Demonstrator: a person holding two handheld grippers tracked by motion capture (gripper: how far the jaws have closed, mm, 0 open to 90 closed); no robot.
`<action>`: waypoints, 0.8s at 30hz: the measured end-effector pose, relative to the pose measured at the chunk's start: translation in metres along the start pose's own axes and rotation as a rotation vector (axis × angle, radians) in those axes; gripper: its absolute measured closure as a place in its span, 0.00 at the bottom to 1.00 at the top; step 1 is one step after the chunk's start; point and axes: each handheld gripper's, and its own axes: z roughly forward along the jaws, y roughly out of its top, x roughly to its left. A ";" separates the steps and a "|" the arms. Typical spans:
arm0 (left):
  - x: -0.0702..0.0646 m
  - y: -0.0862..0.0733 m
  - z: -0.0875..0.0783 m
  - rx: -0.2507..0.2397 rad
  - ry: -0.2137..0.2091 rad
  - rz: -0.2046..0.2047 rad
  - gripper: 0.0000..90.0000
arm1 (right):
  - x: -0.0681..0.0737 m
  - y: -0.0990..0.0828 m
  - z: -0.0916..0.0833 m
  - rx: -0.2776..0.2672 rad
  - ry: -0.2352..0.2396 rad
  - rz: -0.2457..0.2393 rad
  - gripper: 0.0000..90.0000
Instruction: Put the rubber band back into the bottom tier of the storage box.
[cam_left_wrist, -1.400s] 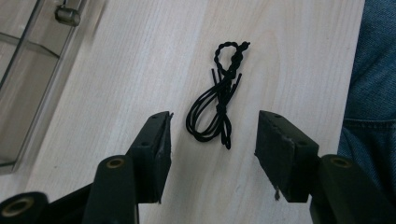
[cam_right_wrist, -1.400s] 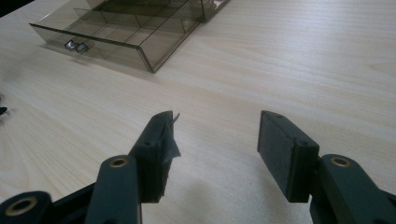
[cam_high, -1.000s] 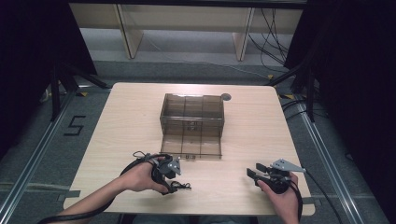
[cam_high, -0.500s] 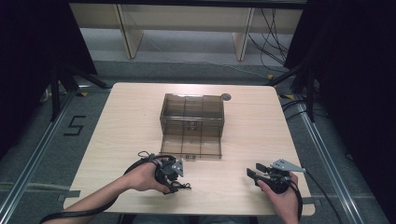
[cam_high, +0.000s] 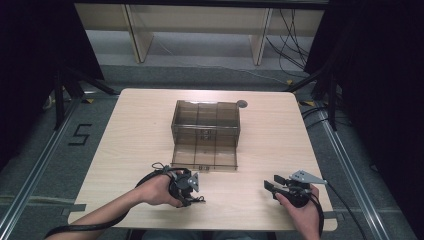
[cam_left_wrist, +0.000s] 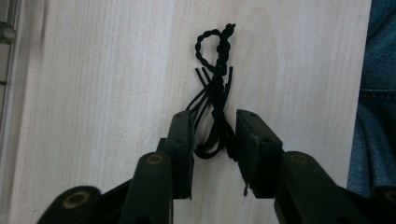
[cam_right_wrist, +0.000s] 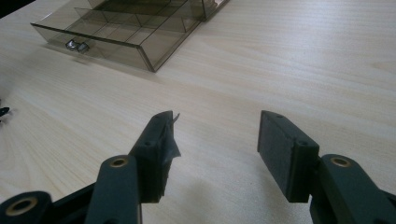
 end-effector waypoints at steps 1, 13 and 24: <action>0.000 0.000 0.000 0.003 0.000 0.003 0.77 | 0.000 0.000 0.000 0.002 0.000 0.001 0.52; -0.002 0.003 0.001 0.015 -0.017 0.004 0.93 | 0.003 0.000 0.000 0.010 -0.002 0.027 0.52; -0.003 0.005 -0.002 0.028 -0.039 -0.004 0.97 | 0.000 0.000 0.000 0.004 0.002 -0.009 0.52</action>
